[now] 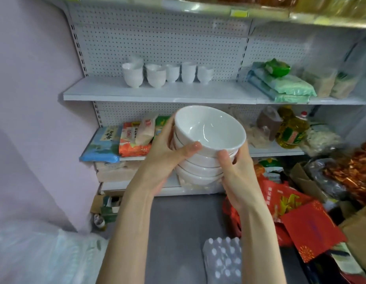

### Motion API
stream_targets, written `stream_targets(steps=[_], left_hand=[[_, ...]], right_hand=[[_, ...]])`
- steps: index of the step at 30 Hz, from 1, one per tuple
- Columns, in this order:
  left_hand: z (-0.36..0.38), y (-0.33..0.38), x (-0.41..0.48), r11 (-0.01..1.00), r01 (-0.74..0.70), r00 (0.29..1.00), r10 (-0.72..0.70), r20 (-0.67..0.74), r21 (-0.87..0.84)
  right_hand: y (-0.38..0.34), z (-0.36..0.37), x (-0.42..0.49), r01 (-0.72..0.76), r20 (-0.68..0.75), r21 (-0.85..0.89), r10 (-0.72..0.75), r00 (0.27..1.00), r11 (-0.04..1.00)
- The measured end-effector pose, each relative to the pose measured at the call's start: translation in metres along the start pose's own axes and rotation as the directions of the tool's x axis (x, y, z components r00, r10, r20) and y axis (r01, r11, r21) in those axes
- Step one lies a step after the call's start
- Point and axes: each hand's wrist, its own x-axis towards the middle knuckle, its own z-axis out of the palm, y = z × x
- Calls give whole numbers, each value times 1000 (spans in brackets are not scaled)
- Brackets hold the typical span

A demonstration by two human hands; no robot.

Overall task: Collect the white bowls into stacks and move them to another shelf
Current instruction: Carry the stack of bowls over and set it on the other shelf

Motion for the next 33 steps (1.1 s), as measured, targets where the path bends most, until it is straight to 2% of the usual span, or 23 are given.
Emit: stream_targets(steps=[3,11,19,25,33], left_hand=[[-27,-9,56,1000,24,1000,-24,8,-5],[-117,-35,158,999,49,991,-51,-120,-22],[-179,-96,260,996,85,967,-78,-243,17],[-216,-133,412,1000,8,957,-7,-290,4],[-225,-187,595,986,-33,947,83,-309,161]], right_hand=[[21,11,57,-5,4,-22,5,1000,1000],[81,66,184,-48,101,-16,49,994,999],[172,88,302,-149,179,31,141,974,988],[220,86,456,-117,201,27,110,973,993],[278,54,630,-77,116,-72,85,990,994]])
